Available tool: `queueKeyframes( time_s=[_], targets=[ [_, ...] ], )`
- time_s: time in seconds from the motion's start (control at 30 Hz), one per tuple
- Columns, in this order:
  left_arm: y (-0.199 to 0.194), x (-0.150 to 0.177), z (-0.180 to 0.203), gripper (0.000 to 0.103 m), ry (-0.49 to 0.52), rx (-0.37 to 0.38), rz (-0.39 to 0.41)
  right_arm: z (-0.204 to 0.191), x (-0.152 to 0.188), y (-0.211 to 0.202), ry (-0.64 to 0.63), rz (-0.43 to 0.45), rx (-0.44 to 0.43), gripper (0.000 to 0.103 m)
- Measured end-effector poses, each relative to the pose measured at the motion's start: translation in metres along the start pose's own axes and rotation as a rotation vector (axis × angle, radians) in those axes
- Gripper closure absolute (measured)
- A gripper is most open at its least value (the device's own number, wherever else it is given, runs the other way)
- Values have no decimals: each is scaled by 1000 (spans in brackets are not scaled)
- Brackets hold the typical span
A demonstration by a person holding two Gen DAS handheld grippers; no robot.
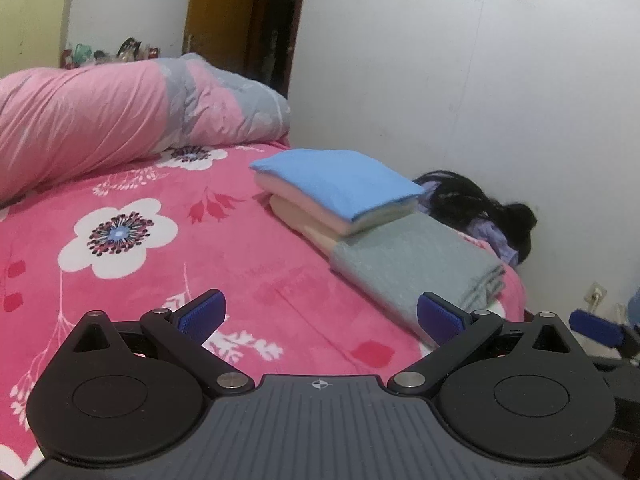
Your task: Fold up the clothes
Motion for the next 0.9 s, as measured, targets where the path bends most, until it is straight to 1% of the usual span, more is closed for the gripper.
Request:
queueKeyframes(
  time_s=[0.07, 0.23, 0.37, 0.5, 0.53, 0.67, 0.9],
  targets=[
    [-4, 4, 4, 0, 13, 2, 11, 0, 1, -7, -4, 4, 25, 0],
    [-11, 6, 13, 0, 66, -42, 51, 10, 0, -15, 2, 8, 85, 0],
    [-13, 3, 17, 0, 55, -36, 56, 20, -2, -20, 14, 12, 129, 0],
    [-15, -1, 17, 0, 56, -61, 69, 30, -3, -25, 25, 16, 174, 0],
    [-16, -1, 17, 0, 55, -57, 74, 32, -3, -26, 30, 15, 182, 0],
    [-18, -2, 16, 0, 47, -65, 83, 37, -2, -27, 47, 7, 192, 0],
    [-17, -2, 14, 0, 16, -95, 71, 34, 0, -26, 16, 16, 233, 0]
  ],
)
Point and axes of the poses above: each gripper's, at about its wrist camera, not at the fingertips, and y roughly the way its jaws point, z to its right, x to its underside, the point moved 7 cm from there along y, roughly the way its jaws point, and after that the axes turned 5 degrees about x, right-handed, at the moved point
